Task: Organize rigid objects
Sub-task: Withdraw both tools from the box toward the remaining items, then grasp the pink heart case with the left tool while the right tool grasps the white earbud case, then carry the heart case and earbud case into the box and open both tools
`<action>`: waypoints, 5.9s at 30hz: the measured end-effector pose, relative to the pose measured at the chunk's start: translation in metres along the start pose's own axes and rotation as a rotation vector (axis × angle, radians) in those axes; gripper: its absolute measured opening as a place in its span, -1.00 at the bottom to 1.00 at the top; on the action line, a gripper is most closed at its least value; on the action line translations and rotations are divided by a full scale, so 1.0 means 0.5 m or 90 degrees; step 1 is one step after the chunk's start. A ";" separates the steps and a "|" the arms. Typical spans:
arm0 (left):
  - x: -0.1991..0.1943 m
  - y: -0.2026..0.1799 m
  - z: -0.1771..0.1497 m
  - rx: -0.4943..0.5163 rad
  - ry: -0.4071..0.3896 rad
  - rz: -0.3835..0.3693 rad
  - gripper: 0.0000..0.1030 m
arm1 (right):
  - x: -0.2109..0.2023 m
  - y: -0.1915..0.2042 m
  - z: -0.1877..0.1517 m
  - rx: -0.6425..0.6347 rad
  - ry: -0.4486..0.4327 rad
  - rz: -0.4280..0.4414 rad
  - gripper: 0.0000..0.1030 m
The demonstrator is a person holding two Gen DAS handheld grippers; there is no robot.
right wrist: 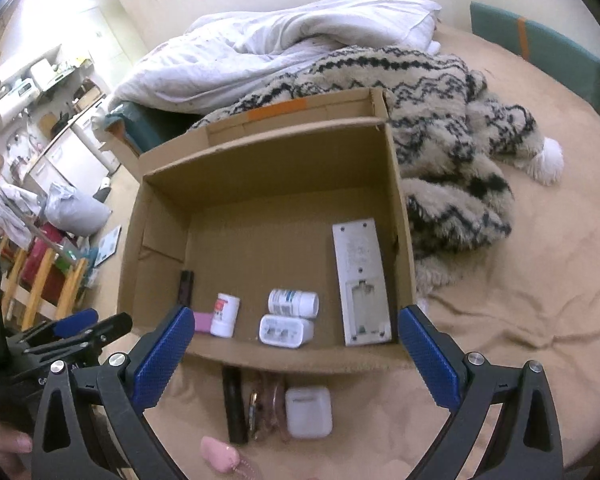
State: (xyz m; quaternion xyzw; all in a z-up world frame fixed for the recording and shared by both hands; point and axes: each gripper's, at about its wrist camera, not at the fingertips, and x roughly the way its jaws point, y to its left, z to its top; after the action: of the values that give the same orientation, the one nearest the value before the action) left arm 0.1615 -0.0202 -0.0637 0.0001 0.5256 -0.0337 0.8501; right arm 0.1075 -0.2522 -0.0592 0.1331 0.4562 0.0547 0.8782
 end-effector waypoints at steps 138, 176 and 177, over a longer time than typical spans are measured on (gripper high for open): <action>0.003 0.018 -0.060 -0.026 0.026 0.080 -0.03 | 0.047 0.022 -0.102 -0.046 0.230 0.087 -0.25; 0.124 -0.113 0.129 0.113 -0.035 0.059 -0.03 | 0.165 -0.038 0.076 0.025 0.143 0.035 -0.24; 0.128 -0.113 0.128 0.111 -0.031 0.058 -0.03 | 0.167 -0.036 0.076 0.023 0.146 0.033 -0.24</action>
State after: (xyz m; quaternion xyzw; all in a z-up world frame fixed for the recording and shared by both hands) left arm 0.2440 -0.0825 -0.0902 0.0972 0.4991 -0.0408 0.8601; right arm 0.1863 -0.2580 -0.1094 0.1534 0.5508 0.0836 0.8162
